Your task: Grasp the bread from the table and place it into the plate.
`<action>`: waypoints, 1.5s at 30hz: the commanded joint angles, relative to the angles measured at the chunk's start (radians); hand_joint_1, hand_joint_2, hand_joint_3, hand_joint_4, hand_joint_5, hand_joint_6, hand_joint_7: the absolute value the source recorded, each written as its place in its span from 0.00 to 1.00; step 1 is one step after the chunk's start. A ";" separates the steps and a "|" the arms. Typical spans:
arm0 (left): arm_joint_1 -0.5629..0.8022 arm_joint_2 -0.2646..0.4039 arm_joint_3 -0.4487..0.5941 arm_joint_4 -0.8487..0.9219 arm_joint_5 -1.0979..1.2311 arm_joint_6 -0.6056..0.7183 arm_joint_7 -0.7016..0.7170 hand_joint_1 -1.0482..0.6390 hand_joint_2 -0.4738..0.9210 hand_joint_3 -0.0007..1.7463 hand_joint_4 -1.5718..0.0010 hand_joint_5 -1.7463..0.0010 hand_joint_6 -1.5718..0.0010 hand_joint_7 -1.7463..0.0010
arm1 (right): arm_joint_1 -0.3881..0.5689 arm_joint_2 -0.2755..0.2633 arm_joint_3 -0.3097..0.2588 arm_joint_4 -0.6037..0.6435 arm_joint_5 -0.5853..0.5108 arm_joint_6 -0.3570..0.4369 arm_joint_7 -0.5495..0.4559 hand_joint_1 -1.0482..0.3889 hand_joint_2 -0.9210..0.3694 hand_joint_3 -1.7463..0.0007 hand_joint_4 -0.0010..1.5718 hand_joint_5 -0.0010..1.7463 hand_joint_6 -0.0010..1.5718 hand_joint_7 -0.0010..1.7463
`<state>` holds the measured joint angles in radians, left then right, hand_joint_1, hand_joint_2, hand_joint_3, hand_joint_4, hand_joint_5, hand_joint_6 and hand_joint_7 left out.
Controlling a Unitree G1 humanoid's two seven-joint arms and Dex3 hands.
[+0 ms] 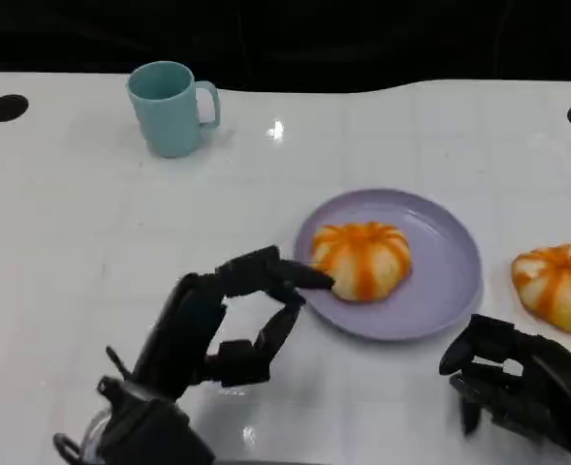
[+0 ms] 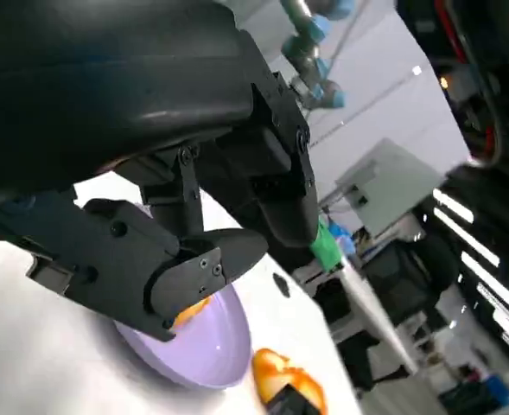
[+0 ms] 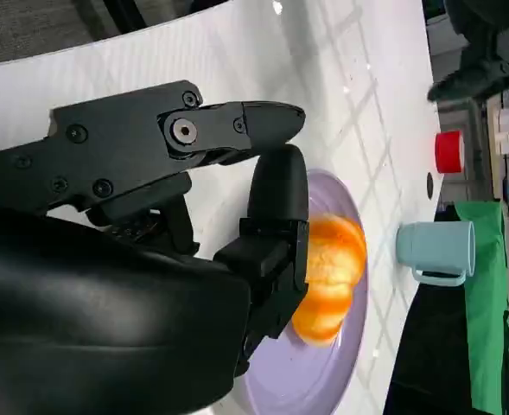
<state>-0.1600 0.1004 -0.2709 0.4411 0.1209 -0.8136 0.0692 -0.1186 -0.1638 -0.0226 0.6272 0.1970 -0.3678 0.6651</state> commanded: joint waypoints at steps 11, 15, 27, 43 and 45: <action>0.141 -0.073 0.081 -0.112 -0.212 0.121 -0.190 0.48 0.66 0.78 0.51 0.17 0.53 0.29 | 0.020 -0.012 -0.003 0.030 -0.003 0.020 0.020 0.37 0.00 0.85 0.43 1.00 0.42 0.81; 0.196 -0.055 0.096 -0.142 -0.403 0.240 -0.372 0.47 0.68 0.78 0.46 0.10 0.48 0.23 | 0.025 -0.017 0.002 0.018 -0.016 0.031 0.004 0.36 0.00 0.85 0.42 1.00 0.41 0.81; 0.220 -0.077 0.171 -0.193 -0.528 0.446 -0.523 0.41 0.81 0.58 0.43 0.00 0.52 0.05 | 0.036 -0.019 0.006 -0.012 -0.020 0.044 -0.005 0.37 0.00 0.84 0.42 1.00 0.41 0.81; 0.199 -0.118 0.257 -0.178 -0.562 0.576 -0.612 0.42 0.72 0.64 0.42 0.00 0.48 0.09 | 0.024 -0.018 0.002 0.014 -0.017 0.031 -0.001 0.37 0.00 0.85 0.42 1.00 0.42 0.79; 0.198 -0.123 0.266 -0.178 -0.564 0.582 -0.614 0.42 0.69 0.68 0.43 0.00 0.48 0.09 | 0.017 -0.014 -0.001 0.032 -0.011 0.018 0.007 0.37 0.00 0.85 0.42 1.00 0.42 0.80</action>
<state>0.0464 -0.0199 -0.0230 0.2569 -0.4312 -0.2410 -0.5309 -0.1134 -0.1644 -0.0216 0.6173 0.1929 -0.3585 0.6647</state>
